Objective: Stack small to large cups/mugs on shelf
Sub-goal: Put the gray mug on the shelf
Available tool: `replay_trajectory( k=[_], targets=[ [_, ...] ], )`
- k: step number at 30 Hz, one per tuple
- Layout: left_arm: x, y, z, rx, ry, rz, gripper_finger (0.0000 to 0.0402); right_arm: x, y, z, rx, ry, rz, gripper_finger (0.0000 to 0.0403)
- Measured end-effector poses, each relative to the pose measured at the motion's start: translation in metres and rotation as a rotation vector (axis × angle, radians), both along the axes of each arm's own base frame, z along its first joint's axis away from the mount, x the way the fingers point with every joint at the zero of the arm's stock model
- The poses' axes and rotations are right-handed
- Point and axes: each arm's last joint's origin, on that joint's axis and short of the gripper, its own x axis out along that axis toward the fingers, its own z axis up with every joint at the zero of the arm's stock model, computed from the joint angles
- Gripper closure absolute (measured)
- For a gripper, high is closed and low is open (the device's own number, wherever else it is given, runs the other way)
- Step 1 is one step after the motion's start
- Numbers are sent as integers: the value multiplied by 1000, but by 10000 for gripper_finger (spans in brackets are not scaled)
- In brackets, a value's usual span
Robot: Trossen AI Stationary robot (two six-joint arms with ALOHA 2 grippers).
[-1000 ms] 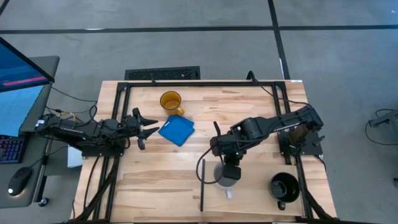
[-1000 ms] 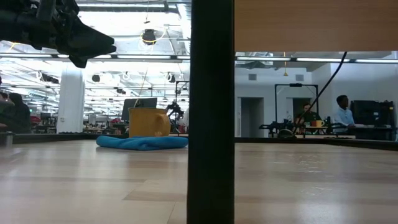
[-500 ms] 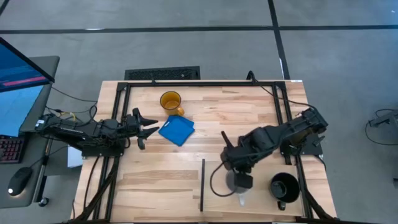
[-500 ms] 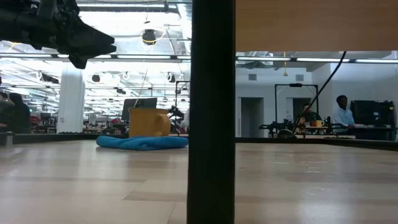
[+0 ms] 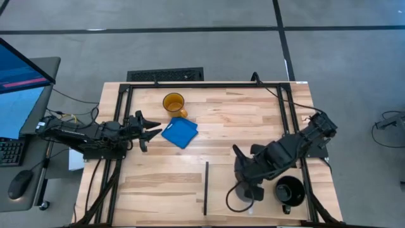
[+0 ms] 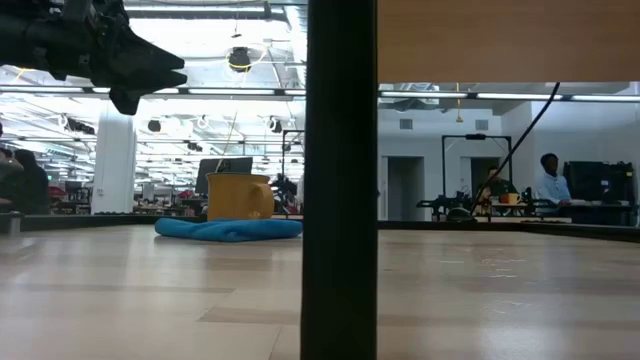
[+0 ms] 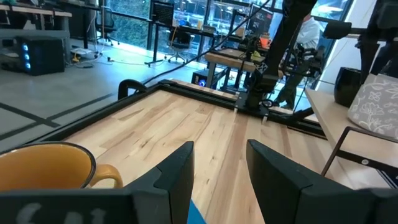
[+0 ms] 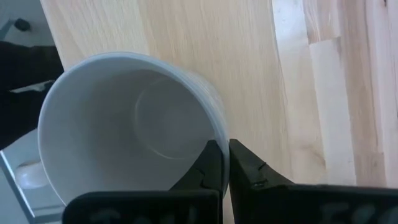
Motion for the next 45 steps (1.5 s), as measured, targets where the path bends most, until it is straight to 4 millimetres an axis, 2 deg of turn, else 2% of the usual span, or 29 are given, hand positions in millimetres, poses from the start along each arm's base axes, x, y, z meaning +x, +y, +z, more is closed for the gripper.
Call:
replay_trajectory(
  k=[14, 40, 45],
  targets=[
    [0, 0, 0, 0, 1, -4, 264, -11, 9, 2, -27, 7, -69, 383],
    [0, 0, 0, -1, 0, 1, 264, -17, 16, 2, -4, 29, -82, 381],
    [0, 0, 0, -13, -3, 1, 264, -17, 16, 2, -6, 30, -77, 360]
  ],
)
